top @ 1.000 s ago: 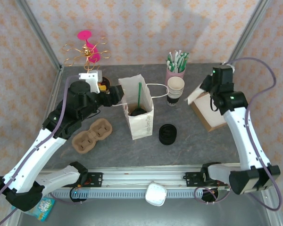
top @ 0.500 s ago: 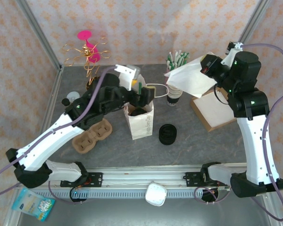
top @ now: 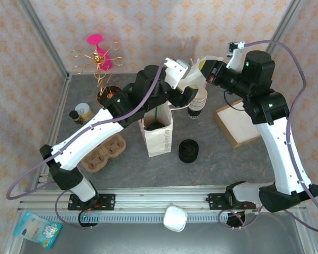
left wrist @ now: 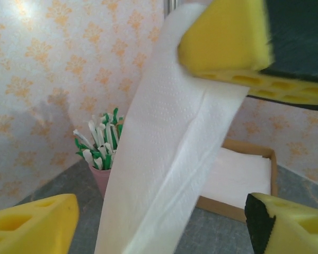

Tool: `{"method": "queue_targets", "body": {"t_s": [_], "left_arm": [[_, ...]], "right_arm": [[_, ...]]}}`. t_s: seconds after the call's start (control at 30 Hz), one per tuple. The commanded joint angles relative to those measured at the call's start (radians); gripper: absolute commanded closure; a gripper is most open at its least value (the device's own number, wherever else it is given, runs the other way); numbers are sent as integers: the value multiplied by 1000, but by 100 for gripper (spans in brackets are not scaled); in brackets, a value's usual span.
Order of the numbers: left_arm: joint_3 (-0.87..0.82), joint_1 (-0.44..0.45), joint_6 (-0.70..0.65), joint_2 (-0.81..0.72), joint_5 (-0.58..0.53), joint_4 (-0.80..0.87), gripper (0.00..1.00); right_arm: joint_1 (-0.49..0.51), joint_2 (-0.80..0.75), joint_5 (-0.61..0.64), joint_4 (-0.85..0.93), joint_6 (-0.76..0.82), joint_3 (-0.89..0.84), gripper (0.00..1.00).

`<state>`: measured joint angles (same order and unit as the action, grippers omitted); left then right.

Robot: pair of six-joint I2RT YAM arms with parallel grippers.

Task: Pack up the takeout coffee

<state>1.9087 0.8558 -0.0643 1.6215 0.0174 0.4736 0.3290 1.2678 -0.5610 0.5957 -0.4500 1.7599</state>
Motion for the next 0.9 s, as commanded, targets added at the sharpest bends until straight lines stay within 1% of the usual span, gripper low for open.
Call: {"method": "queue_targets", "body": {"t_s": [0.0,0.03,0.1,0.13,0.2,0.3,0.33,0.37,0.4,0.43,0.47,0.5,0.6,0.67,0.77,0.83,0.87], "left_arm": [[29,0,-22,23,-21,27,26],[25,0,-17,24,-26,20,32],[28,0,-4,33,-76,22,42],[30,-1,0,34,-96,26,49],[16,-3,10,27,-102,12,66],[12,-4,24,19,-109,0,85],[18,-4,31,19,-124,2,89],[22,-9,34,19,-138,5,93],[23,-12,30,16,-145,4,97],[21,-16,28,10,-141,2,100],[21,-22,16,4,-124,-2,100],[21,-27,-2,-3,-101,-2,100],[19,-32,-88,-28,-86,13,100],[19,-35,-146,-46,-91,39,100],[-11,-50,-206,-93,-78,48,100],[-20,-63,-228,-121,-49,62,100],[-20,-70,-235,-134,-26,68,100]], "right_arm": [[4,-18,-31,-60,-6,21,100],[4,-18,-35,-60,-5,22,100],[4,-21,-34,-65,-3,19,100],[3,-24,-31,-68,-4,15,100],[4,-34,-31,-82,3,3,100],[3,-64,-45,-123,10,-39,100],[3,-72,-46,-127,13,-49,100],[3,-80,-57,-132,23,-60,93],[3,-81,-67,-140,34,-71,83],[3,-108,-74,-146,43,-82,79],[4,-127,-79,-152,53,-91,73],[3,-139,-68,-147,66,-91,66],[-3,-163,27,-78,109,-50,47],[-16,-166,75,-22,141,-6,38],[-51,-147,151,60,199,67,33],[-72,-127,218,98,245,84,31],[-82,-116,222,106,276,79,31]]}}
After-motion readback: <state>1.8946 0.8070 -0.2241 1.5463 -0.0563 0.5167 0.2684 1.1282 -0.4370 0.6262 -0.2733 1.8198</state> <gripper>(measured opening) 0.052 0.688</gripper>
